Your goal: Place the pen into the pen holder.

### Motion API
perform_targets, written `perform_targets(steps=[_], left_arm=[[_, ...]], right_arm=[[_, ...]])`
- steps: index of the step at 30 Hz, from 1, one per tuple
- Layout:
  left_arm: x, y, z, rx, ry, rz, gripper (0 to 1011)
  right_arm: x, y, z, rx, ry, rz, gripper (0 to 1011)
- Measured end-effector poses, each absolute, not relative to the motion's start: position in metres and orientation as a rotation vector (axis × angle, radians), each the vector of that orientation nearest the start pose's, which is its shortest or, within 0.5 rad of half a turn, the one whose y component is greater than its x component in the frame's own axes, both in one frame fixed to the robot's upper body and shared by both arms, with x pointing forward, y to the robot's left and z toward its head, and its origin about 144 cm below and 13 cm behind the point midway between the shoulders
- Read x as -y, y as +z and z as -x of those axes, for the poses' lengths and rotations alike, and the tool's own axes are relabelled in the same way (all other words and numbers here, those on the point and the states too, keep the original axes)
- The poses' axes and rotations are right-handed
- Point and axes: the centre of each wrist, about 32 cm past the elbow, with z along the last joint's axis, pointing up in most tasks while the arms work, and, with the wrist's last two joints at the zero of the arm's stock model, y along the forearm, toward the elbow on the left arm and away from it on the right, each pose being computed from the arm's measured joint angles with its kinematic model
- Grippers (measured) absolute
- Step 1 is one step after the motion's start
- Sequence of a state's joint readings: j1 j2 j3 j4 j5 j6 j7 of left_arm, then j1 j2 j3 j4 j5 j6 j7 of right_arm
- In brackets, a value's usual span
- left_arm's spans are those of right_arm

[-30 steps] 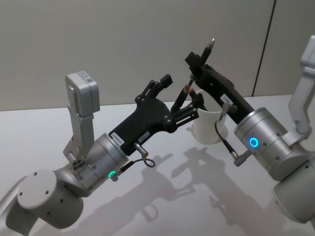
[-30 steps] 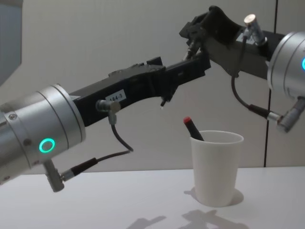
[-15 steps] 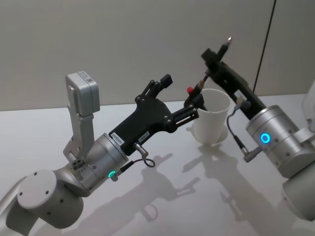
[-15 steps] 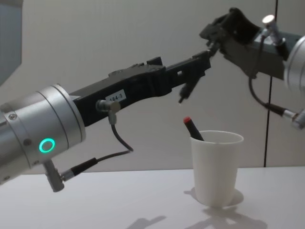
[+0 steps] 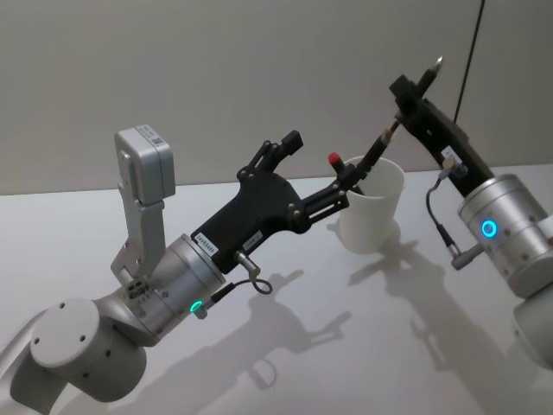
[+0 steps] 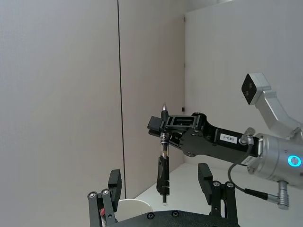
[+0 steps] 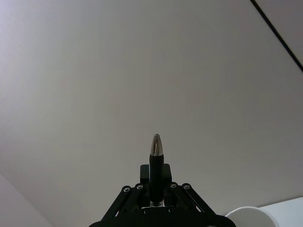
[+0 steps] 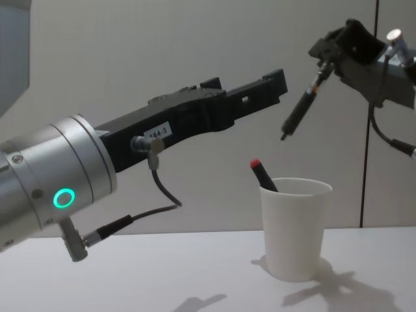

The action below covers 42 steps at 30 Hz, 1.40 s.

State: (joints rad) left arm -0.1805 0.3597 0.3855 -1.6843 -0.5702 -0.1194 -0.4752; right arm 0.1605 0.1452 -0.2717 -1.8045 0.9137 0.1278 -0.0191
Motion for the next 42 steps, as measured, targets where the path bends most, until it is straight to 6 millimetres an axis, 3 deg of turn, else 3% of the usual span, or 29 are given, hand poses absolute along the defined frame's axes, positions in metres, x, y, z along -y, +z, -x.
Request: perform_targets(steps=[15,42], left_arm=[[-0.205,1.212,-0.481,0.077,0.684,0.306,1001],[-0.205,1.212,-0.481,0.077,0.684,0.306,1001]], right_arm=[[0.176,1.251,-0.505,-0.324,-1.13,-0.508,132],[0.151,1.231,-0.541,0.066,-1.207,-0.276,132]])
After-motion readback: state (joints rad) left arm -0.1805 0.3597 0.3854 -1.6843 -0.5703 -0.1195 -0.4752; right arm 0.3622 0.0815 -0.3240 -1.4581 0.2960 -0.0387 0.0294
